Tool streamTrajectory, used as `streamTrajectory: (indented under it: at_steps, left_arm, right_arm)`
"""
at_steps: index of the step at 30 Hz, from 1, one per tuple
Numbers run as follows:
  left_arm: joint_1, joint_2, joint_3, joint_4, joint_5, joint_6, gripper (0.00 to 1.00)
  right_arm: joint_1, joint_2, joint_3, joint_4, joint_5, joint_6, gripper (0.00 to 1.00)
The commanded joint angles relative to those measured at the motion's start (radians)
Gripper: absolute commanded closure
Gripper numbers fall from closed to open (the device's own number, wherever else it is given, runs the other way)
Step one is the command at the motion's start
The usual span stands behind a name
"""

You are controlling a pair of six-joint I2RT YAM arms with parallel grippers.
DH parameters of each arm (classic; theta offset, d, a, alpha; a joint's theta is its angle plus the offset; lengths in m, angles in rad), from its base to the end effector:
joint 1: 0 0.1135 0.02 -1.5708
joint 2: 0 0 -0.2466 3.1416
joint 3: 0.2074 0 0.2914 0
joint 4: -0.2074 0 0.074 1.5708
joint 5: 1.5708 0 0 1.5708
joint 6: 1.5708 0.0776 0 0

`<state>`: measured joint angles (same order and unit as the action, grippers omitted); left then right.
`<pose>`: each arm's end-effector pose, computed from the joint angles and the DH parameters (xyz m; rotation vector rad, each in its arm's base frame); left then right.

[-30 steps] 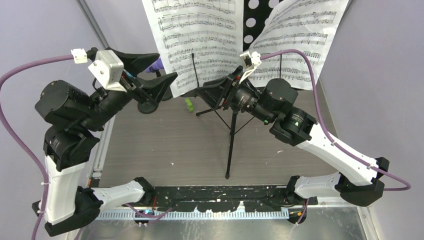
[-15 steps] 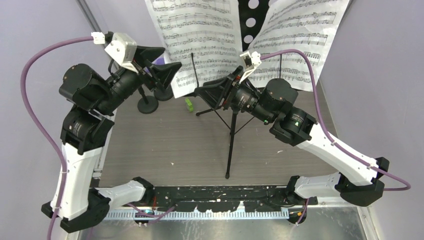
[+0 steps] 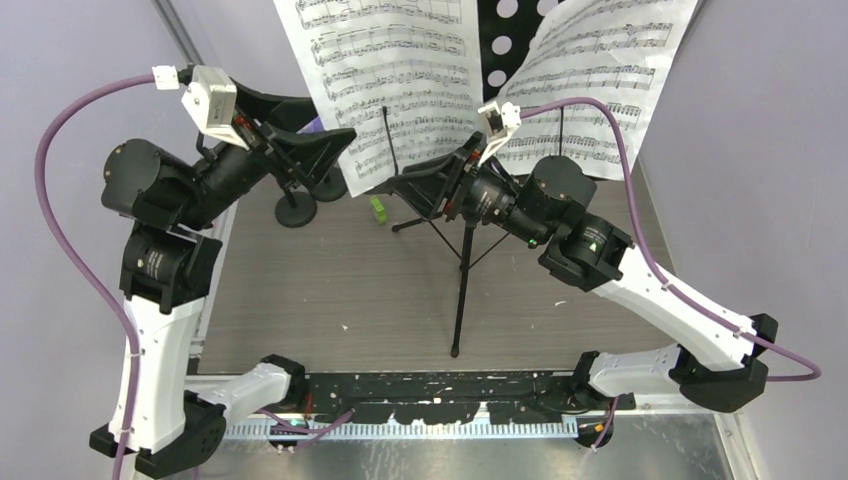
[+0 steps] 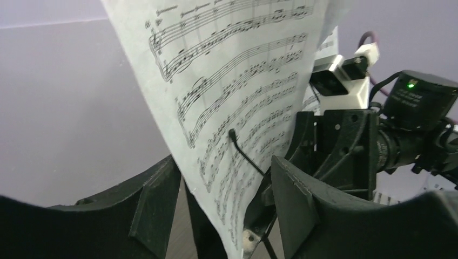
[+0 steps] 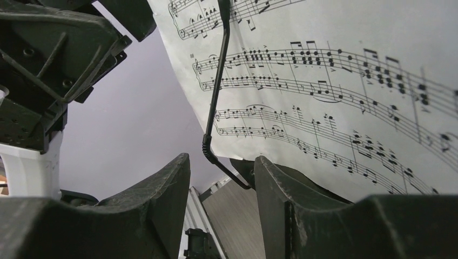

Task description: Pack up the instrument practice props

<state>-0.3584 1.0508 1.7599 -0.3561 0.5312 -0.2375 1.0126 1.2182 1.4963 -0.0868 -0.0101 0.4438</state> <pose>0.1801 -0.1094 0.6074 0.5504 1.1924 -0.8332 0.1802 0.2900 0.5097 -0.4272 1.4289 1.2088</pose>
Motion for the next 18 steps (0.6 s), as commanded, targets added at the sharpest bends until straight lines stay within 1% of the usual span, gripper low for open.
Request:
streamTrajectory:
  at_steps: [1, 9, 12, 18]
  left_arm:
    - [0.006, -0.003, 0.006, 0.101, 0.091, -0.06, 0.39]
    - [0.006, 0.027, 0.013, 0.107, 0.079, -0.055, 0.58]
    - [0.006, 0.028, 0.013, 0.115, 0.073, -0.057, 0.64]
    - [0.006, 0.029, 0.022, 0.108, 0.06, -0.047, 0.68]
  right_arm:
    - [0.003, 0.013, 0.052, 0.052, -0.019, 0.006, 0.47]
    - [0.003, 0.011, 0.055, 0.058, -0.017, 0.007, 0.53]
    - [0.004, 0.003, 0.048, 0.06, -0.013, 0.004, 0.56]
    - [0.004, 0.008, 0.048, 0.083, 0.004, 0.007, 0.58]
